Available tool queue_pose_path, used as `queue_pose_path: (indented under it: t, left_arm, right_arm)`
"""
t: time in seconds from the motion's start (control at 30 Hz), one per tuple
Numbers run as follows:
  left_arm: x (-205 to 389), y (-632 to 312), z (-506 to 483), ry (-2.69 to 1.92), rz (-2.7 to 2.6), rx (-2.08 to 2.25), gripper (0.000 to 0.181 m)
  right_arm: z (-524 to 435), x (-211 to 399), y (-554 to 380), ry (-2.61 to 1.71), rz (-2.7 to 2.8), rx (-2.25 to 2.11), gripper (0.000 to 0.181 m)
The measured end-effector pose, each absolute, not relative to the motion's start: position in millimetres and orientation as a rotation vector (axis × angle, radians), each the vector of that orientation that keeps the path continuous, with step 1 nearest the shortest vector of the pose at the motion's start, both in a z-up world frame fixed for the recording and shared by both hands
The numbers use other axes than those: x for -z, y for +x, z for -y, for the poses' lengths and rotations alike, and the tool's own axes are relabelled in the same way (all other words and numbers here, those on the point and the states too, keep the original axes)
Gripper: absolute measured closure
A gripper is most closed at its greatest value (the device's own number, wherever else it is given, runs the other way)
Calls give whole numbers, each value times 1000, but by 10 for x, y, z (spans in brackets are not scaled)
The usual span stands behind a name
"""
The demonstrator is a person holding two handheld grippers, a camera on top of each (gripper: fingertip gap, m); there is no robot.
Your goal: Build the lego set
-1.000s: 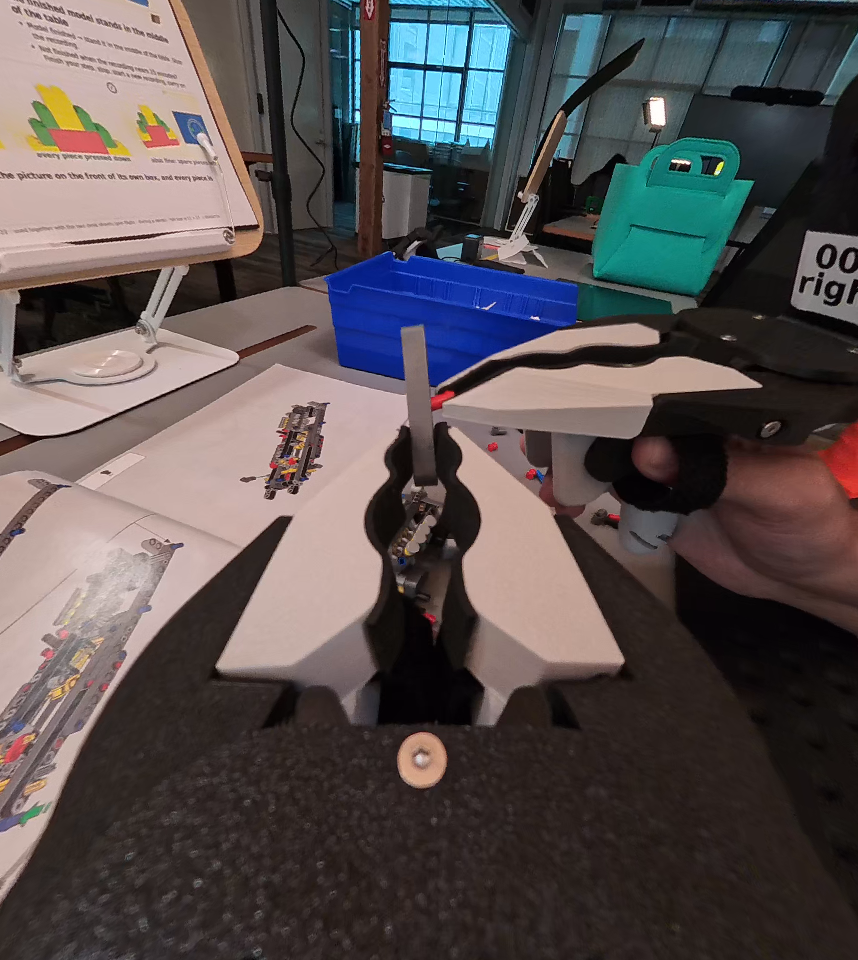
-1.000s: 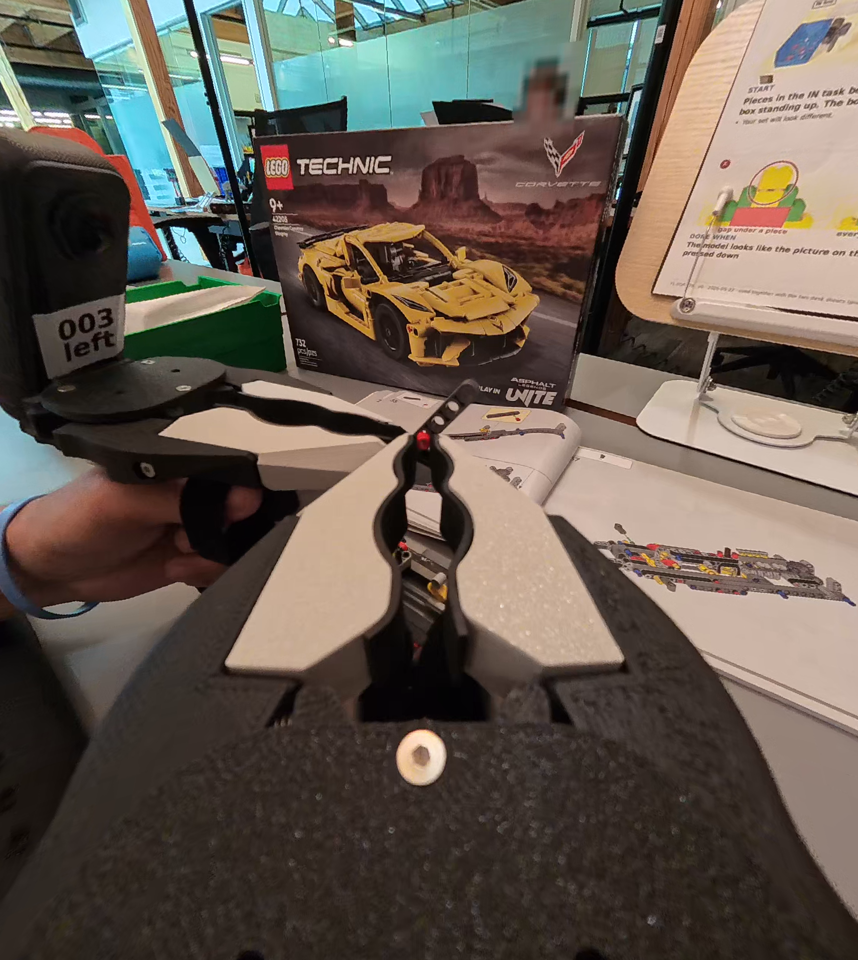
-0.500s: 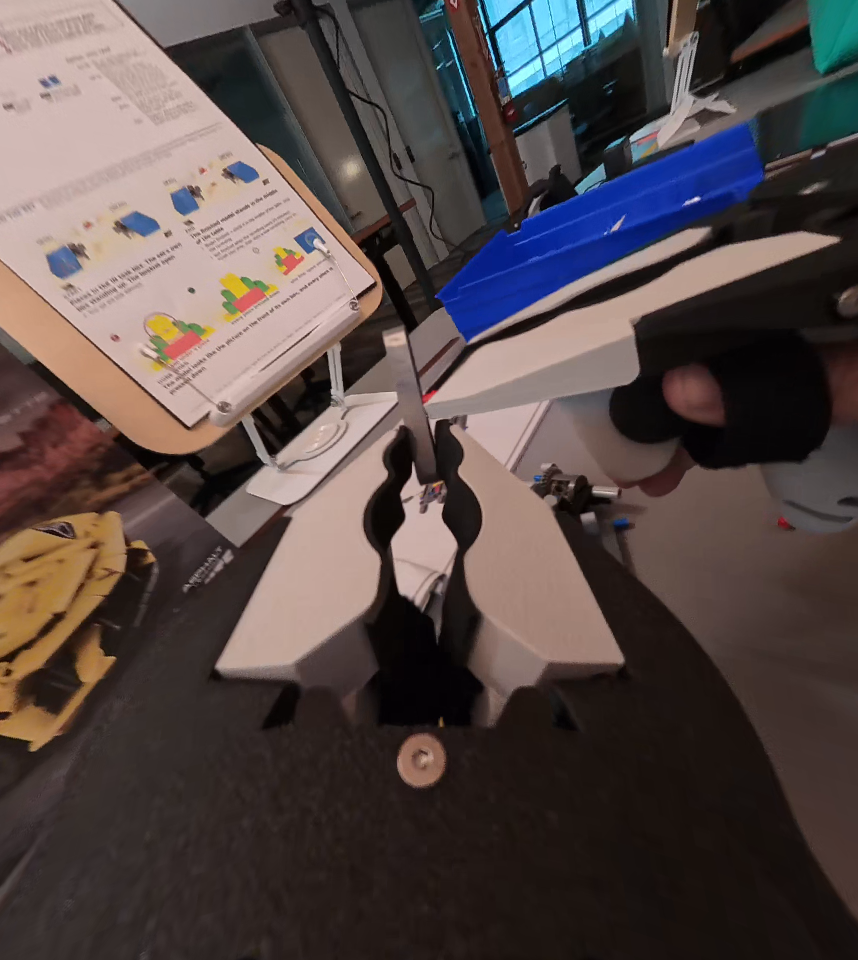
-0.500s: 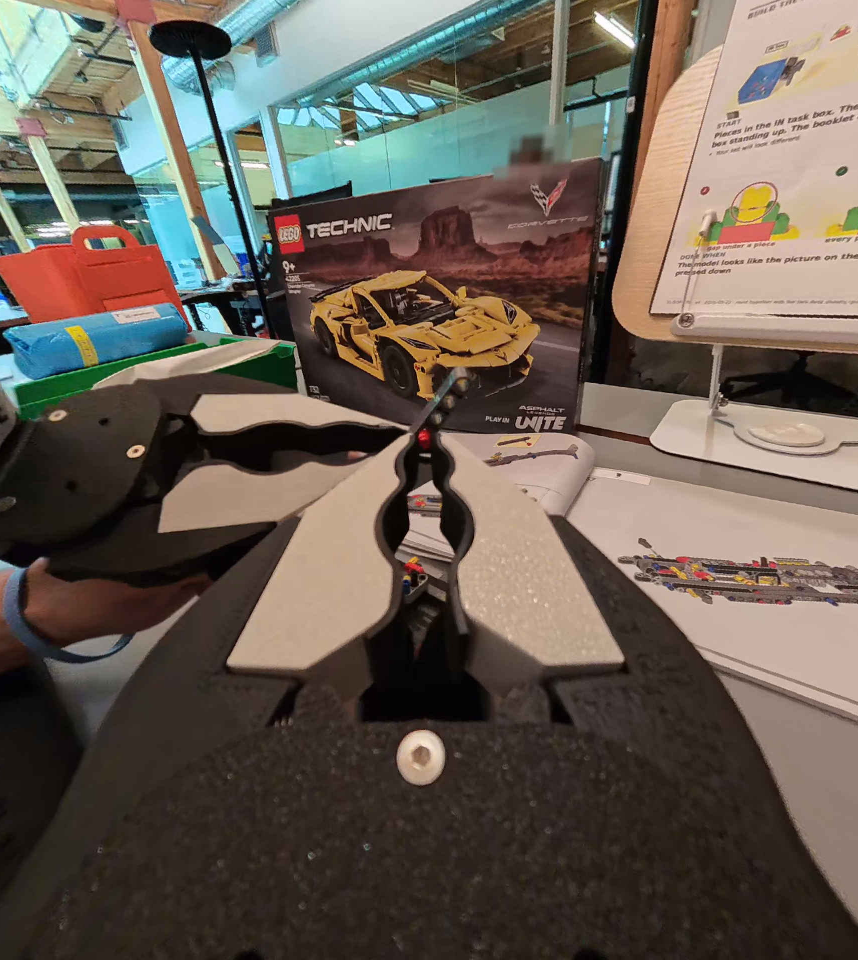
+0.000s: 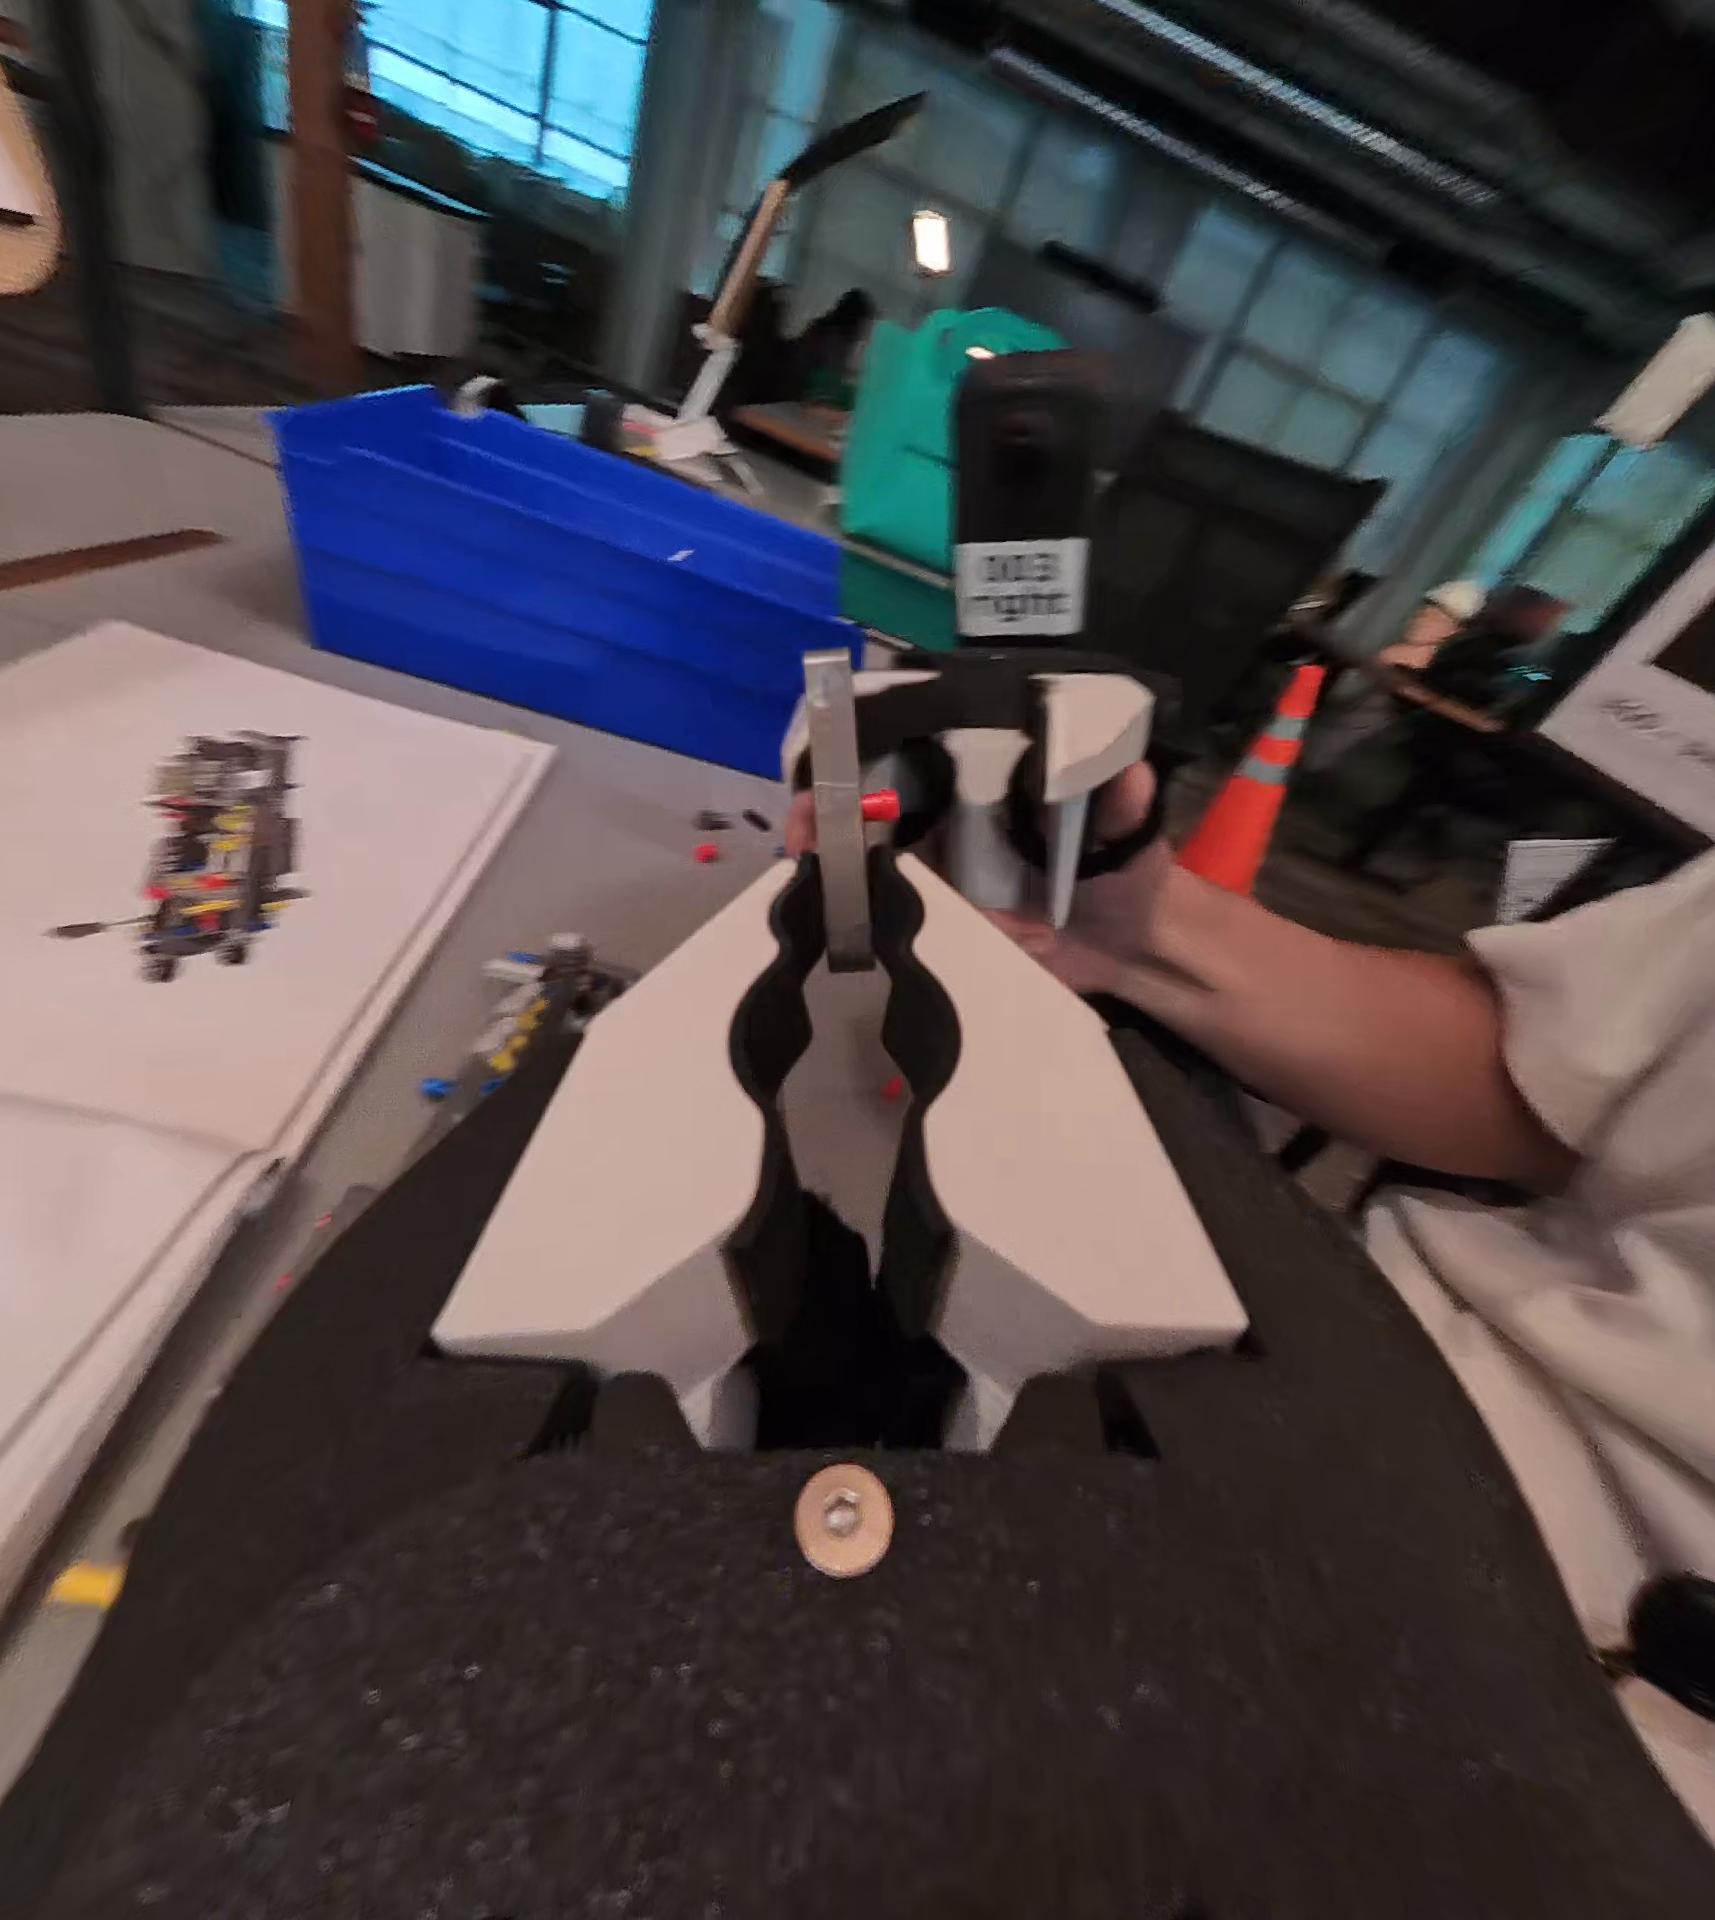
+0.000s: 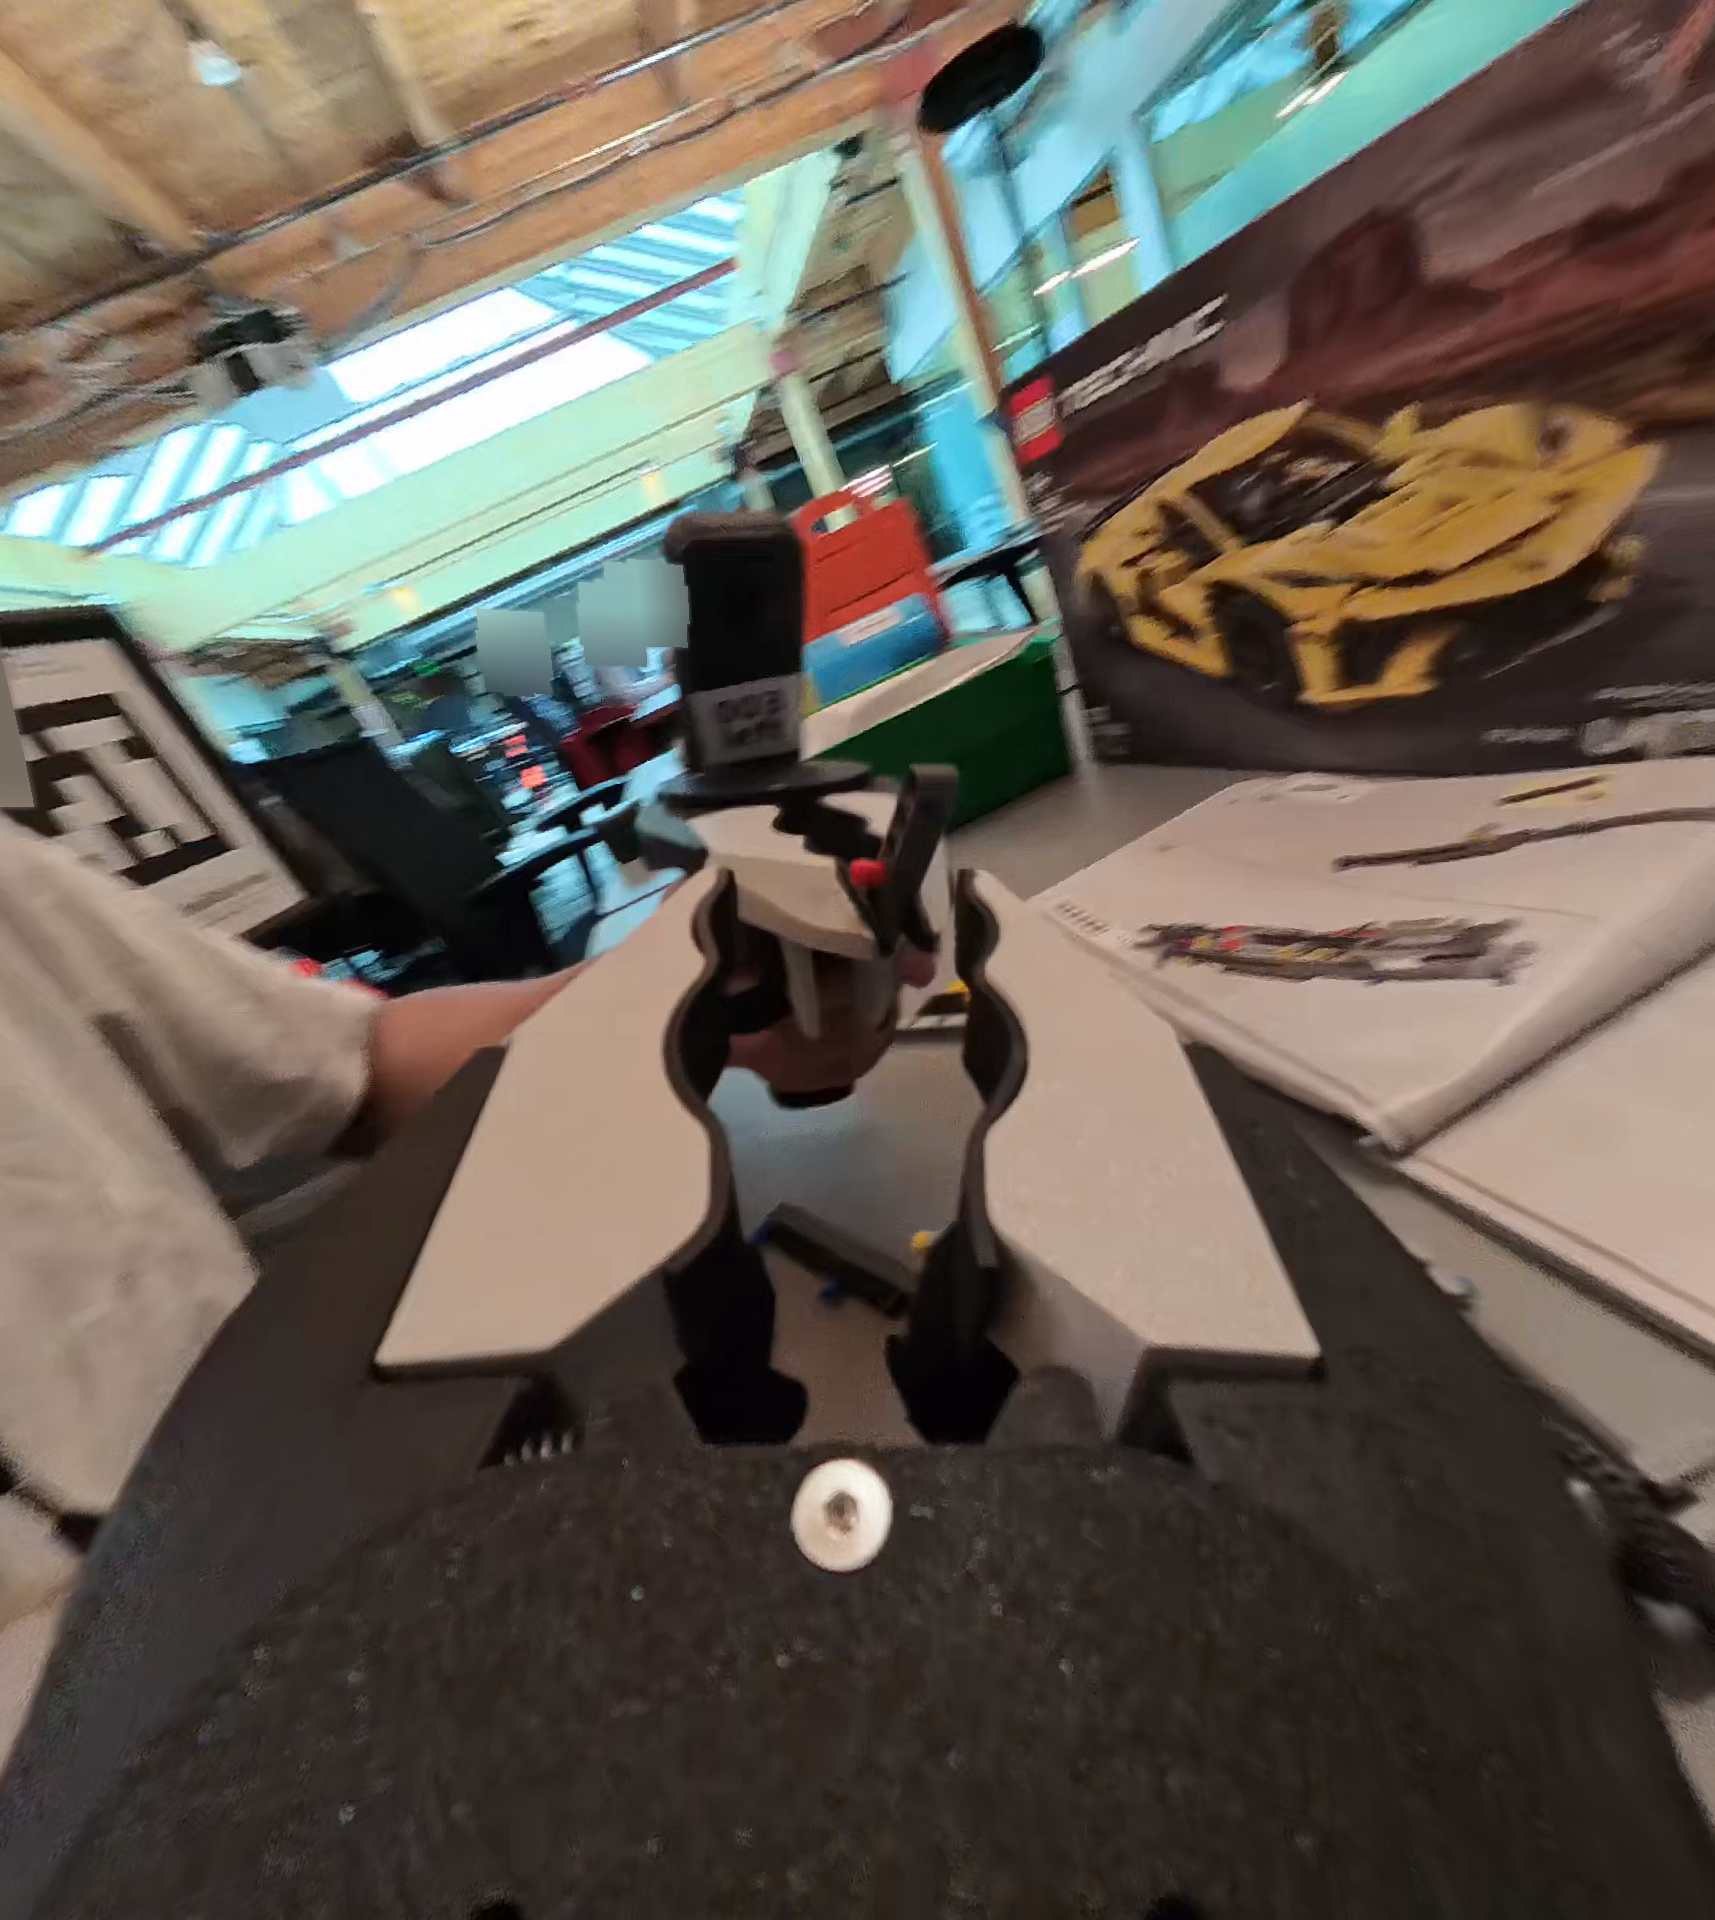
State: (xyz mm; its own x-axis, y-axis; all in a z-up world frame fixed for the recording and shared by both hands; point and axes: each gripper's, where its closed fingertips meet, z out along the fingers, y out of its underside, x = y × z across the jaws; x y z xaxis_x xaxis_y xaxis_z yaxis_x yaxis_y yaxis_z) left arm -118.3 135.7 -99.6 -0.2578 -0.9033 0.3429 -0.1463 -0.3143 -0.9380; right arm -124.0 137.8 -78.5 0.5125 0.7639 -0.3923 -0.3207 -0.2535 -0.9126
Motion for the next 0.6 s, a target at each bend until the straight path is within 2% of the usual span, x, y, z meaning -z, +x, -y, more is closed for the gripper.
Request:
queue_pose_path:
  t: [0.07, 0.17, 0.3, 0.6]
  left_arm:
    - [970, -1197, -1259, -1362, -1349, 1693, 174]
    - [991, -1186, -1192, -1350, -1383, 1686, 174]
    - [1011, -1175, -1178, -1369, -1384, 1698, 174]
    - [1012, -1182, -1158, -1336, -1408, 1641, 174]
  right_arm:
    - [-1377, 826, -1269, -1518, 411, -1162, 143]
    - [-1350, 751, -1278, -1465, 414, -1187, 167]
    - [-1337, 812, -1311, -1489, 446, -1139, 160]
    - [-1352, 873, -1364, -1512, 453, -1153, 173]
